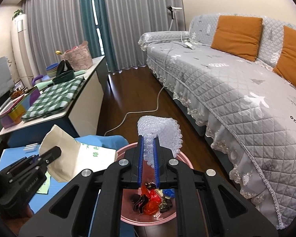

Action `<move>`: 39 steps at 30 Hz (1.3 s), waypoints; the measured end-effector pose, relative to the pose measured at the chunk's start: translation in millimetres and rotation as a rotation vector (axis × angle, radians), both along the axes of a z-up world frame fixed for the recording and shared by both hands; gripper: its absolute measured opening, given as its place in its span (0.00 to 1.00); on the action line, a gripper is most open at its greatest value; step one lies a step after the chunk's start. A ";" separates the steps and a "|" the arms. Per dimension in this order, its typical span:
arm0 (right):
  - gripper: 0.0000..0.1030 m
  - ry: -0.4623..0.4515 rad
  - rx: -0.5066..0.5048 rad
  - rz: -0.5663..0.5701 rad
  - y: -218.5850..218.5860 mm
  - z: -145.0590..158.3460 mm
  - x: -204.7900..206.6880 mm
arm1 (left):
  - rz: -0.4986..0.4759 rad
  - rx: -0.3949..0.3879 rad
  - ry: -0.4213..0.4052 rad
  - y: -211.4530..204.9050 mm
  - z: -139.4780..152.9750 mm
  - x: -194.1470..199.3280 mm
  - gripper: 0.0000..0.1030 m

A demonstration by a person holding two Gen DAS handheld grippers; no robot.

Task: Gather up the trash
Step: 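Open both tools over the pink bin to drop wrapper and net, then move both open tools back over the table toward the remaining trash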

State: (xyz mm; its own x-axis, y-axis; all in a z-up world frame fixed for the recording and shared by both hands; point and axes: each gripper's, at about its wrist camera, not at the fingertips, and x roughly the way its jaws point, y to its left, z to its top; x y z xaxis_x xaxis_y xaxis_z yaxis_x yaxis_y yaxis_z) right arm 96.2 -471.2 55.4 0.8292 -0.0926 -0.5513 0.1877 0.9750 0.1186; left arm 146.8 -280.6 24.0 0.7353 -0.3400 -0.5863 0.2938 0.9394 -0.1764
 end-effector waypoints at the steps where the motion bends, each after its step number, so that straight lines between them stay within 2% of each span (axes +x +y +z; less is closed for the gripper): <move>1: 0.09 0.002 0.000 -0.004 -2.9 -1.0 0.2 | -0.005 0.001 0.002 -4.1 -1.2 1.0 0.04; 9: 0.10 0.013 0.002 -0.033 -18.8 -6.8 3.9 | -0.048 0.004 0.018 -31.2 -9.7 5.8 0.04; 11: 0.13 0.013 0.001 -0.037 -19.0 -7.2 4.6 | -0.078 -0.005 0.029 -36.2 -12.2 6.8 0.08; 12: 0.17 0.013 -0.007 -0.046 -19.0 -7.3 5.0 | -0.085 -0.004 0.033 -37.7 -12.9 7.3 0.12; 13: 0.29 0.014 -0.008 -0.050 -19.8 -7.7 5.7 | -0.082 0.000 0.032 -38.9 -13.8 7.1 0.18; 14: 0.36 0.010 -0.003 -0.055 -20.7 -7.6 5.5 | -0.079 -0.001 0.034 -39.1 -14.5 6.7 0.26; 15: 0.43 0.006 0.001 -0.059 -21.0 -7.0 5.0 | -0.080 -0.006 0.036 -38.4 -15.0 6.5 0.27; 16: 0.44 0.002 0.006 -0.064 -21.6 -6.3 4.6 | -0.080 -0.004 0.035 -37.6 -14.9 6.1 0.27; 28: 0.44 -0.032 0.018 -0.044 1.1 10.8 1.8 | -0.016 -0.008 0.003 -0.9 4.3 0.4 0.27; 39: 0.44 -0.060 0.012 0.039 59.4 28.3 1.7 | 0.087 -0.014 -0.040 70.4 28.4 -15.4 0.27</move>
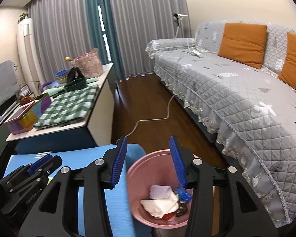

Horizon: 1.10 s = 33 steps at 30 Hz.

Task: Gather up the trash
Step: 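Move both open tools back over the table toward the remaining trash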

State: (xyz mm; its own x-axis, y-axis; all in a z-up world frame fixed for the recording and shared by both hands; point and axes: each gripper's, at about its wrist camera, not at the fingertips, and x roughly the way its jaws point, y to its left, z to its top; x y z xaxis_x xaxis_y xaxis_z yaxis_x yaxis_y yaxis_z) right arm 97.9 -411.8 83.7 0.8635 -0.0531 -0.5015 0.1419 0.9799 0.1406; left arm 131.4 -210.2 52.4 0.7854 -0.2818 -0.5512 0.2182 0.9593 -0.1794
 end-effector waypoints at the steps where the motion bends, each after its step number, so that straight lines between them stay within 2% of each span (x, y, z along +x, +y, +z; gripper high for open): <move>1: 0.44 -0.001 0.003 0.010 6.6 0.9 0.6 | 0.011 0.003 -0.004 7.1 1.6 -1.9 0.27; 5: 0.44 -0.001 0.024 0.045 34.7 2.7 5.9 | 0.066 0.008 -0.016 40.2 8.0 -9.5 0.27; 13: 0.33 -0.006 0.064 0.152 110.1 -4.5 13.8 | 0.225 0.012 -0.043 132.8 20.0 -30.6 0.27; 22: 0.32 0.066 0.080 0.310 215.2 -45.6 25.7 | 0.411 -0.012 -0.018 231.9 7.9 -49.7 0.27; 28: 0.32 0.161 0.050 0.397 269.8 -88.7 31.8 | 0.458 -0.017 -0.009 259.9 0.4 -52.7 0.27; 33: 0.32 0.205 0.050 0.425 289.3 -111.3 38.7 | 0.469 -0.007 0.007 267.2 -11.4 -46.5 0.27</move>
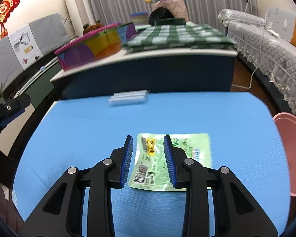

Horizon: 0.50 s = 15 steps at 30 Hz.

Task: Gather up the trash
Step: 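Move both open tools back over the table toward the remaining trash, then grasp the clear plastic tubes with the left tool while the right tool grasps the green wrapper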

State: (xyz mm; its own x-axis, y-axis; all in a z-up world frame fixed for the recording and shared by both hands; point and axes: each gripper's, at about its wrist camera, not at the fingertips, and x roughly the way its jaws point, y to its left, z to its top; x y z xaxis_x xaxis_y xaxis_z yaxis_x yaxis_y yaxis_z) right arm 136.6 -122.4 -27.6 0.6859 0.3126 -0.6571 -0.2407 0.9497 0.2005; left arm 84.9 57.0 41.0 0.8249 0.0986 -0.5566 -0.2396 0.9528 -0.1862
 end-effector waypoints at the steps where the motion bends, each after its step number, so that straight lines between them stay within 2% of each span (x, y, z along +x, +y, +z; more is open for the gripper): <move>1: 0.33 0.009 -0.003 0.005 4.5 -4.9 2.4 | 0.002 -0.003 0.004 1.5 -3.0 1.8 0.27; 8: 0.35 0.071 -0.058 0.020 23.0 -34.6 15.8 | 0.017 -0.003 0.038 9.1 -24.0 18.4 0.27; 11: 0.23 0.089 -0.072 0.010 20.1 -42.2 21.7 | 0.024 -0.028 0.051 12.3 -33.4 29.4 0.27; 15: 0.09 0.059 -0.101 -0.002 10.0 -39.7 31.0 | 0.016 -0.062 0.073 7.1 -47.1 49.9 0.27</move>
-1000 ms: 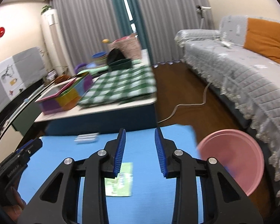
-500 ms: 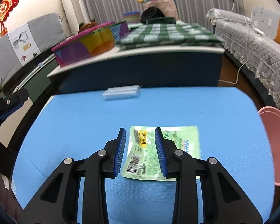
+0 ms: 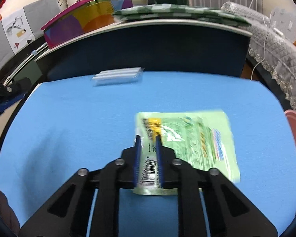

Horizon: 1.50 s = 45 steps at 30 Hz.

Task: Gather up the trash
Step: 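Grasp the clear plastic tubes with the left tool while the right tool grasps the green wrapper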

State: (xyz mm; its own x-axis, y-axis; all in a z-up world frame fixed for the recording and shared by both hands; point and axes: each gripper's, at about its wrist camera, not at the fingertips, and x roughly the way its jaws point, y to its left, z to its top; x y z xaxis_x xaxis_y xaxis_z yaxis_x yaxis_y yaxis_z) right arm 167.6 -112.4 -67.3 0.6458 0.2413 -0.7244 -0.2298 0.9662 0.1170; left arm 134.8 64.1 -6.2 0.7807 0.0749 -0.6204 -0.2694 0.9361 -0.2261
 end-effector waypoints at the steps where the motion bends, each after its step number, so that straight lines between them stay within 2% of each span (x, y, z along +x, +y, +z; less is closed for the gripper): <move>1: 0.07 -0.009 -0.007 -0.004 -3.4 1.9 2.7 | -0.007 0.002 0.002 -4.0 -3.2 5.1 0.27; 10: 0.06 -0.067 -0.030 -0.077 -47.1 7.6 29.4 | -0.045 -0.040 0.064 -34.1 -43.6 58.8 0.27; 14: 0.06 -0.091 -0.054 -0.080 -50.9 10.9 40.1 | -0.060 -0.039 0.083 -46.8 -56.3 84.0 0.28; 15: 0.06 -0.092 -0.052 -0.083 -53.1 10.7 42.7 | -0.057 -0.039 0.084 -47.7 -57.4 88.3 0.29; 17: 0.06 -0.069 -0.025 -0.091 -59.6 7.8 50.2 | -0.041 -0.062 0.090 -43.8 -61.1 99.5 0.40; 23: 0.06 -0.055 -0.007 -0.090 -60.0 7.0 60.1 | -0.033 -0.161 0.120 -34.8 -71.1 123.7 0.41; 29: 0.06 -0.033 -0.001 -0.076 -55.4 2.9 60.9 | -0.020 -0.161 0.138 -35.0 -75.3 132.5 0.41; 30: 0.06 -0.034 -0.004 -0.075 -54.8 2.9 60.2 | -0.017 -0.156 0.139 -35.1 -75.9 132.8 0.38; 31: 0.06 -0.034 -0.007 -0.075 -54.8 3.0 59.4 | -0.019 -0.156 0.144 -35.6 -76.4 133.0 0.27; 34: 0.06 -0.035 -0.018 -0.080 -57.0 5.6 55.7 | -0.027 -0.144 0.128 -39.6 -72.2 131.8 0.20; 37: 0.06 -0.041 -0.034 -0.083 -60.9 9.8 50.9 | -0.035 -0.113 0.126 -44.0 -68.5 124.9 0.15; 43: 0.04 -0.048 -0.069 -0.107 -78.0 20.3 28.8 | -0.039 -0.125 0.119 -57.7 -56.6 111.1 0.05; 45: 0.04 -0.059 -0.086 -0.109 -85.5 28.1 19.0 | -0.055 -0.126 0.116 -66.7 -49.6 106.2 0.04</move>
State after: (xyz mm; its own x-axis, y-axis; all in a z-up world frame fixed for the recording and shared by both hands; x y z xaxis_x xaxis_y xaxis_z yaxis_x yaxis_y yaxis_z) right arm 186.6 -198.0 -39.2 0.7069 0.1060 -0.6993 -0.1266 0.9917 0.0224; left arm 241.0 -2.6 -55.8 0.7041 -0.0506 -0.7083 -0.2493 0.9163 -0.3134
